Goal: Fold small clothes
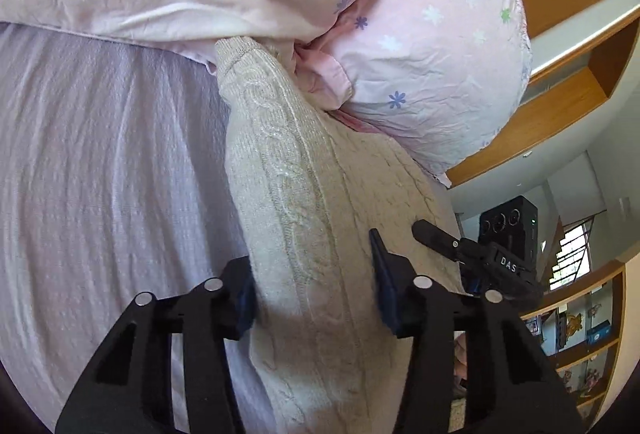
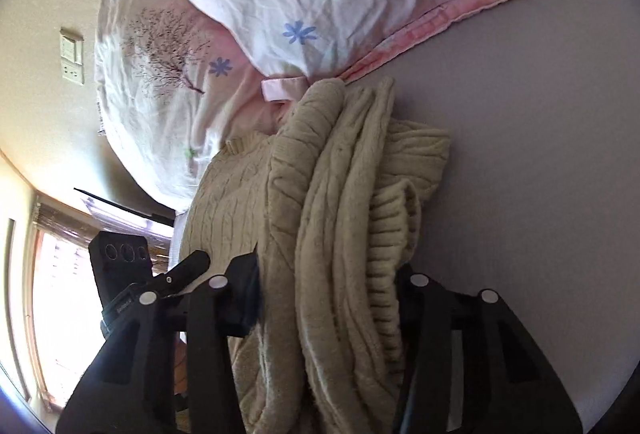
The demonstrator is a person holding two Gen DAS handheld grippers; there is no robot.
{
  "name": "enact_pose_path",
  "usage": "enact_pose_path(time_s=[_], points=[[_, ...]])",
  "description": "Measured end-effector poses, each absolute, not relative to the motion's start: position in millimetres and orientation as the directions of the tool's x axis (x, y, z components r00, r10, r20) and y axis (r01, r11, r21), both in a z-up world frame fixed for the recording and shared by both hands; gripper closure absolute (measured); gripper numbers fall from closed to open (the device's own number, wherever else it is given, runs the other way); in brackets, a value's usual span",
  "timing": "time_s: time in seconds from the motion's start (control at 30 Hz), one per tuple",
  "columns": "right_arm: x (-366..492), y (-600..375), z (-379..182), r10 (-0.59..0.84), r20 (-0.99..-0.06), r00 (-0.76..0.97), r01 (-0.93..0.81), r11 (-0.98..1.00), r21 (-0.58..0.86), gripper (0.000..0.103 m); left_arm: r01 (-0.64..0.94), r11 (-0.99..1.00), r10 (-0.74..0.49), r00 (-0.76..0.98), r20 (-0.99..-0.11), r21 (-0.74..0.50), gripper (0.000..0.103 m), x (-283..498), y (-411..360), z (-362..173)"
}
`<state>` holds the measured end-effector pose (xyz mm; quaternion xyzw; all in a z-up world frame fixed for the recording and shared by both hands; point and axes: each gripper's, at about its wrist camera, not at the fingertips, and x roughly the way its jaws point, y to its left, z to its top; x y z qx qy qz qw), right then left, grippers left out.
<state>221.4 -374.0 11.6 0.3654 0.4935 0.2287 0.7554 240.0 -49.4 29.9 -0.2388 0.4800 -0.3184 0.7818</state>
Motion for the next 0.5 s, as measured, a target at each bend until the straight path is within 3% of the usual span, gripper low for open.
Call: enact_pose_path(time_s=[0.1, 0.13, 0.2, 0.3, 0.4, 0.47, 0.5], points=[[219.4, -342.2, 10.7, 0.794, -0.509, 0.333, -0.043, 0.552, 0.833, 0.060, 0.342, 0.750, -0.661, 0.417, -0.624, -0.566, 0.058, 219.5, -23.6, 57.9], [219.3, -324.3, 11.3, 0.800, -0.520, 0.300, -0.072, 0.562, 0.824, 0.059, 0.353, 0.786, -0.618, 0.457, -0.640, -0.507, 0.056, 214.7, -14.4, 64.7], [220.6, -292.5, 12.2, 0.757, -0.603, 0.253, -0.114, 0.642, 0.758, 0.044, 0.343, 0.863, -0.504, 0.526, -0.685, -0.372, 0.050, 210.0, 0.2, 70.2], [215.7, -297.0, 26.2, 0.665, -0.646, 0.374, -0.087, 0.719, 0.690, 0.039, 0.283, 0.928, -0.369, 0.591, -0.717, -0.243, 0.046, 199.8, 18.0, 68.6], [199.6, -311.9, 53.8, 0.623, -0.568, 0.538, -0.123, 0.724, 0.678, 0.040, 0.256, 0.952, -0.302, 0.678, -0.671, -0.170, 0.020, 169.9, 34.5, 78.3], [197.0, -302.7, 61.2, 0.629, -0.555, 0.544, -0.156, 0.725, 0.671, 0.043, 0.252, 0.955, -0.291, 0.699, -0.653, -0.155, 0.016, 150.8, 37.6, 79.9], [198.7, -295.3, 60.9, 0.624, -0.572, 0.532, -0.157, 0.737, 0.657, 0.044, 0.246, 0.959, -0.278, 0.702, -0.656, -0.143, 0.009, 142.0, 38.0, 78.9]])
